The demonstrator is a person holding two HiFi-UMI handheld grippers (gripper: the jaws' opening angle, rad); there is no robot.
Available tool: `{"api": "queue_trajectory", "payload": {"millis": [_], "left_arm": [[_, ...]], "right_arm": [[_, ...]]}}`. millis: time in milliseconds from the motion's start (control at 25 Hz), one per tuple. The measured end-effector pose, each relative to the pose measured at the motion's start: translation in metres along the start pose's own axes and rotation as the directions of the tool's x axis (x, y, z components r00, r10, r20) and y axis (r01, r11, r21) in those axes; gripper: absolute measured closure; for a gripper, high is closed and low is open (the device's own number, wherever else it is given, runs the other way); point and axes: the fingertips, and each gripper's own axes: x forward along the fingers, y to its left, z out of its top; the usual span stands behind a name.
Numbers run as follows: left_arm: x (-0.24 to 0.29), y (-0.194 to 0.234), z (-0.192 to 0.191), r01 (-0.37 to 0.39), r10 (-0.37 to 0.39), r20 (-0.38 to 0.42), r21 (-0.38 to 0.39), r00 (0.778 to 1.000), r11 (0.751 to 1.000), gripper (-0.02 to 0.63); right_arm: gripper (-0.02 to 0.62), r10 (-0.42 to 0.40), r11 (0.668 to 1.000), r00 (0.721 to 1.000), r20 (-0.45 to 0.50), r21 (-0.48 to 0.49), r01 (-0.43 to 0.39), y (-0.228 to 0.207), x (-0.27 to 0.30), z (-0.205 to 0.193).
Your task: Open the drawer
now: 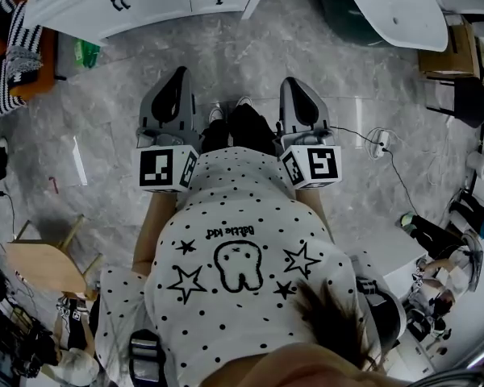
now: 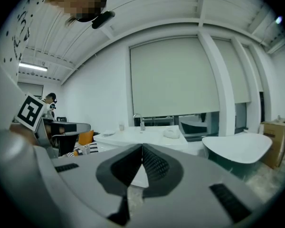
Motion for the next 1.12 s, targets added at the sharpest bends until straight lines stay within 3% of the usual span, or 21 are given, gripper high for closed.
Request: {"api": "queue_trajectory", "payload": {"millis": [240,440,640,1120], "left_arm": [[0.005,0.017,0.003,-0.013,0.013,0.006,0.0,1.0,1.0,0.601],[0.014,0.024,0.001,-0.032,0.036,-0.034,0.109,0.999,0.994,0.602],[0.027,0.027,-0.001,-0.022,0.035,-0.077,0.17,0.996,0.985,0.601],[0.063,0.022,0.009,-0.107,0.115,-0.043,0.147,0.992,0.983,0.603]], "right_arm": [[0.581,0.037,0.999,0.999,-0.016,-0.026,-0.038,0.01,0.022,0.004],[0.581,0.077,0.996,0.996,-0.047,-0.038,-0.079,0.013,0.039,0.003],[0.581,0.106,0.993,0.993,-0.059,-0.038,-0.108,0.008,0.057,0.003],[0.581,0.137,0.99,0.99,-0.046,-0.01,-0.137,-0.039,0.08,0.011]]}}
